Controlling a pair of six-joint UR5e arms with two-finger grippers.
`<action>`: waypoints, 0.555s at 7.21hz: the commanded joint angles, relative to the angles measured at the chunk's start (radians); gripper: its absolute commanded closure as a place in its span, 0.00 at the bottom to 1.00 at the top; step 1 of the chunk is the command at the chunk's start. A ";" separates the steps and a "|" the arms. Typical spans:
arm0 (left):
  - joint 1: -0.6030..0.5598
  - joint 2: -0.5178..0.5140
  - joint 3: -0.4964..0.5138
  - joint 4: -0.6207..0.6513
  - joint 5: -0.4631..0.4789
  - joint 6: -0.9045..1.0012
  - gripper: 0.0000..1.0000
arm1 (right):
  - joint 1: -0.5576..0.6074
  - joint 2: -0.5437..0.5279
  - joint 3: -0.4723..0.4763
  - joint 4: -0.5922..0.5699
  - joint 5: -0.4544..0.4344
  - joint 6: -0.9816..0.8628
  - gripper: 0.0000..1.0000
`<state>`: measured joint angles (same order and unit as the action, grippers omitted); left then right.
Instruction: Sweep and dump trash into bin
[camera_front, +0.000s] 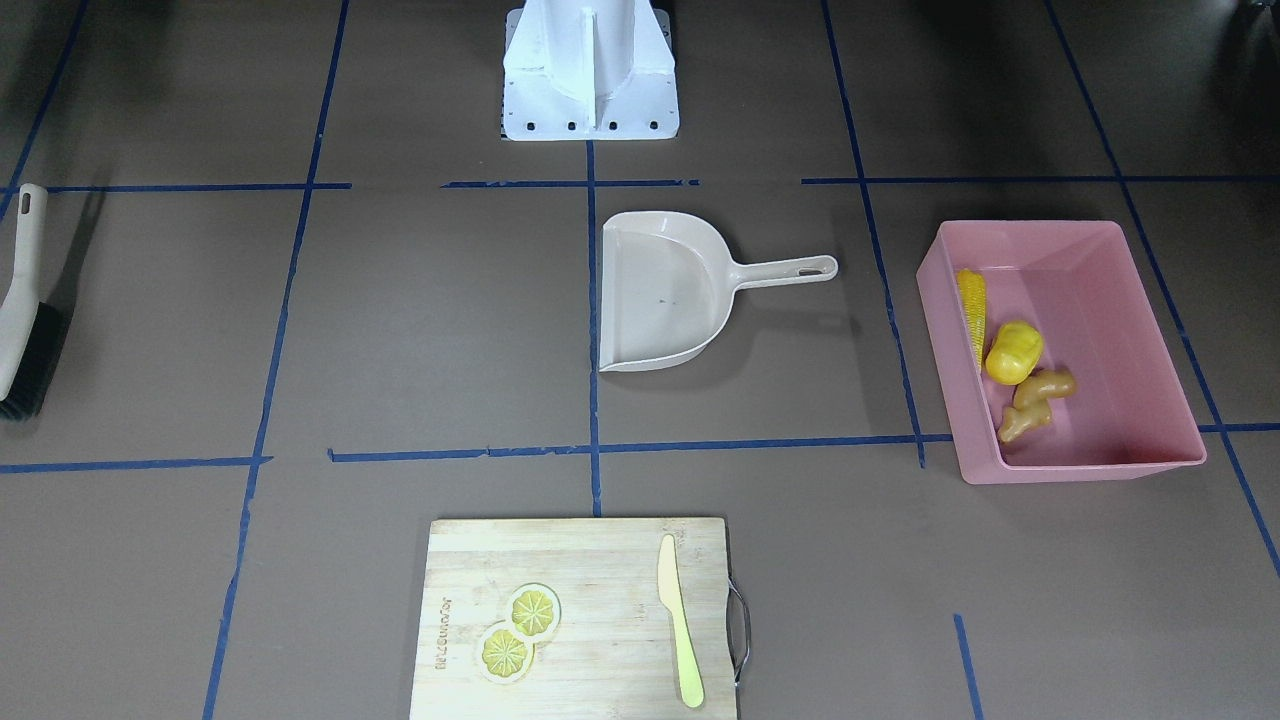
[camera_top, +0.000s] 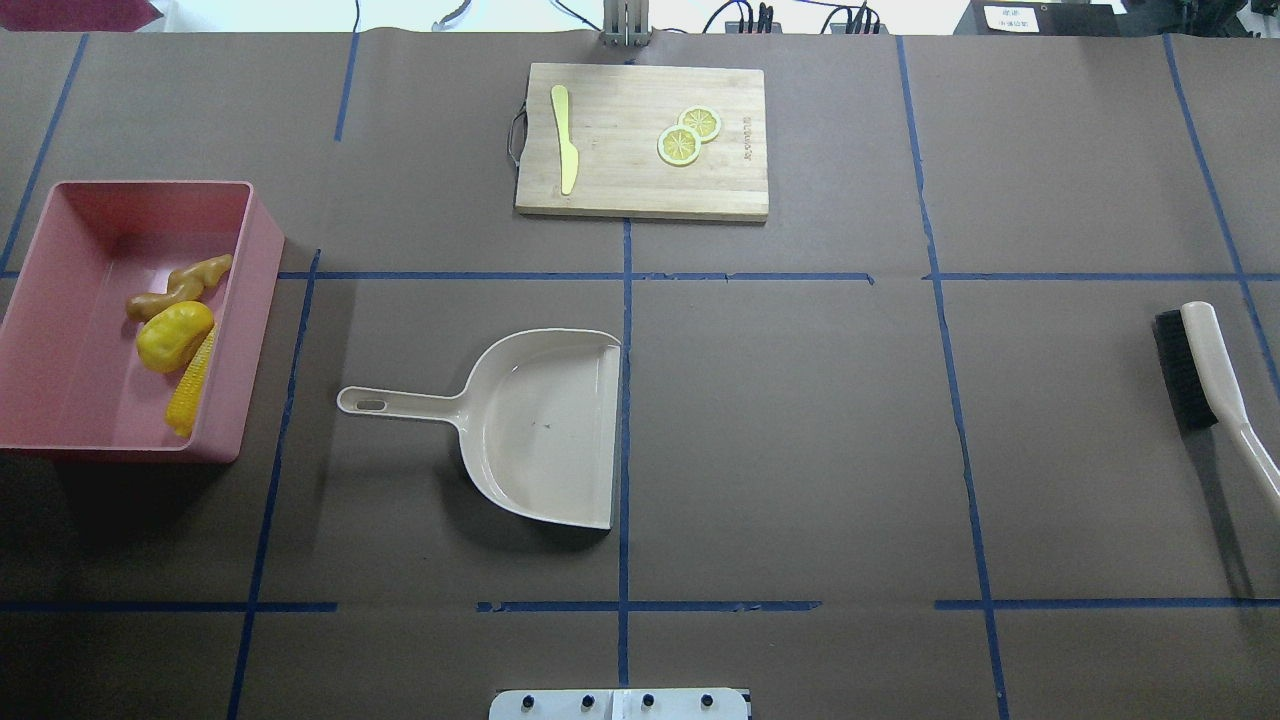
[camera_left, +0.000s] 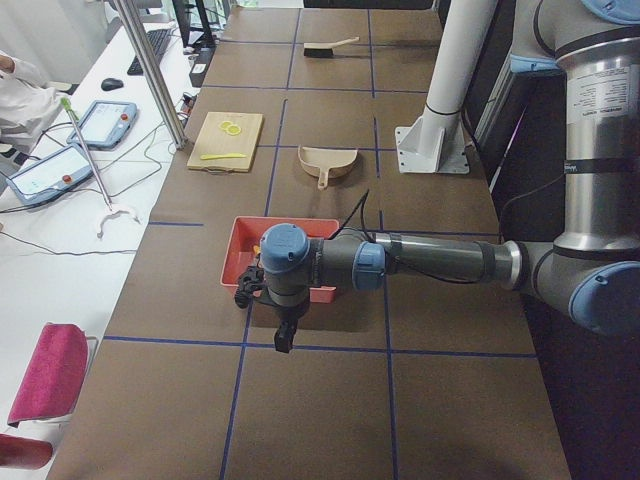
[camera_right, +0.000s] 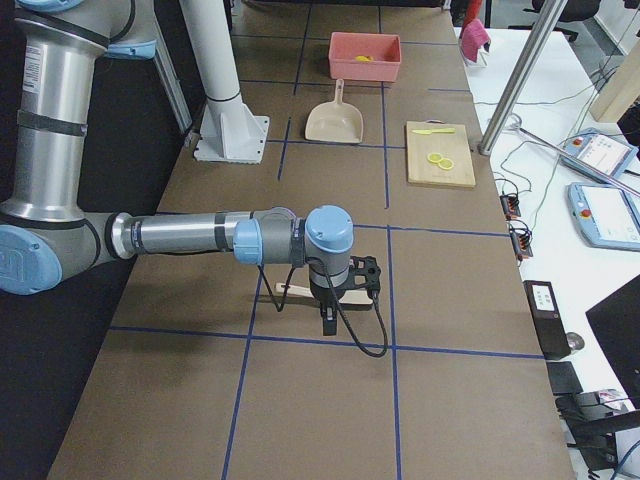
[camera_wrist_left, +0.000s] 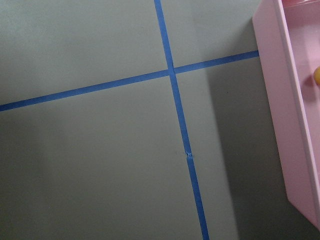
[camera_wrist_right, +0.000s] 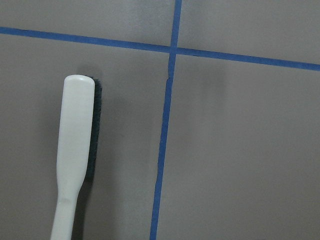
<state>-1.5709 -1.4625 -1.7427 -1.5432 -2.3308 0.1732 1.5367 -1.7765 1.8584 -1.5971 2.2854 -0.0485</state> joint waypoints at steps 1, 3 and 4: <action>0.000 0.001 0.005 0.000 -0.001 0.000 0.00 | -0.010 0.000 -0.019 0.031 0.005 0.002 0.00; 0.000 -0.001 0.005 -0.002 -0.001 0.000 0.00 | -0.029 0.000 -0.019 0.031 0.014 0.002 0.00; 0.000 0.001 0.005 -0.002 -0.001 0.000 0.00 | -0.033 0.000 -0.019 0.031 0.013 0.001 0.00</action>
<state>-1.5708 -1.4624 -1.7385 -1.5442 -2.3316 0.1733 1.5123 -1.7763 1.8397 -1.5667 2.2974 -0.0463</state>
